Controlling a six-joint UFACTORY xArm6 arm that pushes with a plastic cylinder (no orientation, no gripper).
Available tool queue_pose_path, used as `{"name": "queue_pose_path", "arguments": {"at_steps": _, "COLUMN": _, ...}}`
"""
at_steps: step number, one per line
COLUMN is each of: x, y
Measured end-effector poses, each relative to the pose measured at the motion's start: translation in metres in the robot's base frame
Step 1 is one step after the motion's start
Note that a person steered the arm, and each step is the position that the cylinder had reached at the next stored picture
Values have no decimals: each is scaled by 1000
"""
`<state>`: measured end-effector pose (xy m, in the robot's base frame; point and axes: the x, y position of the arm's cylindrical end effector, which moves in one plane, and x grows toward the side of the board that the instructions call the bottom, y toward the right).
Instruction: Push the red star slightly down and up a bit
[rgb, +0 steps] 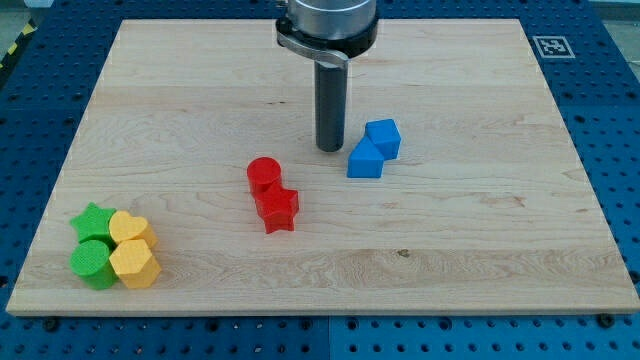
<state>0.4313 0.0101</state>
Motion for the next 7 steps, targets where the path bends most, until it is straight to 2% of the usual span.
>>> {"name": "queue_pose_path", "arguments": {"at_steps": 4, "x": 26, "y": 18}}
{"name": "queue_pose_path", "arguments": {"at_steps": 6, "x": 54, "y": -31}}
{"name": "queue_pose_path", "arguments": {"at_steps": 7, "x": 77, "y": -29}}
